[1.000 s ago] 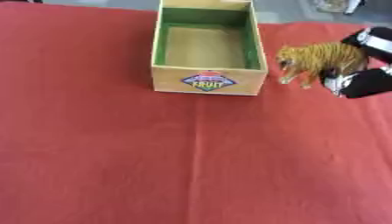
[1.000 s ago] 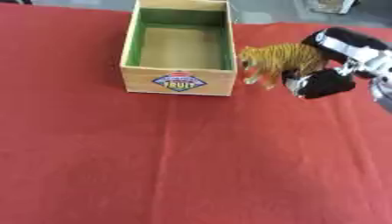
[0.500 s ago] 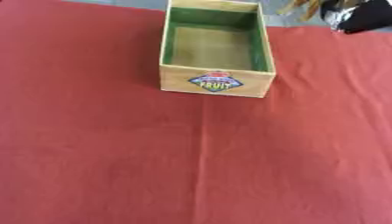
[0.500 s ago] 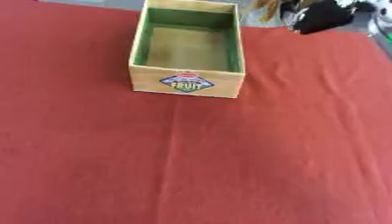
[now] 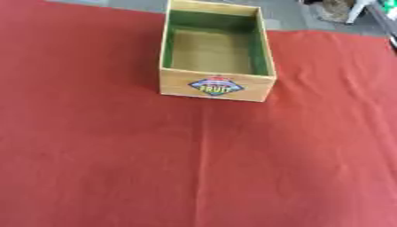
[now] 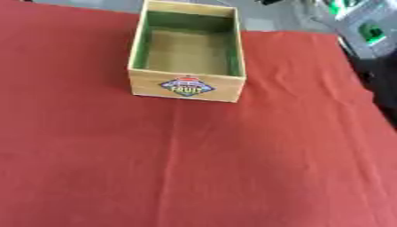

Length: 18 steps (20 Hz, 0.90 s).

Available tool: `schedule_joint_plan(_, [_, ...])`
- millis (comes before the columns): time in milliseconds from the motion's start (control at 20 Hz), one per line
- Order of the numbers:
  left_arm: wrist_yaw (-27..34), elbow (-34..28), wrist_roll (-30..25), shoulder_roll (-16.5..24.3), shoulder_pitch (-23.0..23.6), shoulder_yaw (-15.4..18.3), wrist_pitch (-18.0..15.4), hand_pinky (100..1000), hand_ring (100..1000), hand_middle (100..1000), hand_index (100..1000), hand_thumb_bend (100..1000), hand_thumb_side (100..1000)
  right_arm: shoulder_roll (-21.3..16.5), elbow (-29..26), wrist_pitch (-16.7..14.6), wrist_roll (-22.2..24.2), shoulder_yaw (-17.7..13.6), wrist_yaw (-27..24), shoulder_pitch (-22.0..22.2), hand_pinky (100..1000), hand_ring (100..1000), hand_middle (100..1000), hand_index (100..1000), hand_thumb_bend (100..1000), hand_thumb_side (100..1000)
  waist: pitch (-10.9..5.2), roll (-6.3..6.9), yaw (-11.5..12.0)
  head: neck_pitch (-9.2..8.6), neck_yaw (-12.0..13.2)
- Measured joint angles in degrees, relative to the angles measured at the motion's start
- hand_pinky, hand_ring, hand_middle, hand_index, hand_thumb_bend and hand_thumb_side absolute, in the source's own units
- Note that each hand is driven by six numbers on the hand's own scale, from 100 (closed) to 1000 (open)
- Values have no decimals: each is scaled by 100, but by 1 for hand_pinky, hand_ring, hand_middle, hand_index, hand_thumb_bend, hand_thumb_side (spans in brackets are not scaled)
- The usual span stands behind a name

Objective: Pick up objects on the table and place them in the box.

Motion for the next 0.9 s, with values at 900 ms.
schedule_joint_plan(900, [28,-2,-43,-7,-123,-36,-21,593,580,555,785,100,711,1276,2195,-734,-943,-222,1362,-390,743,548,343,236,100,211,231,-127,285,-293,-322])
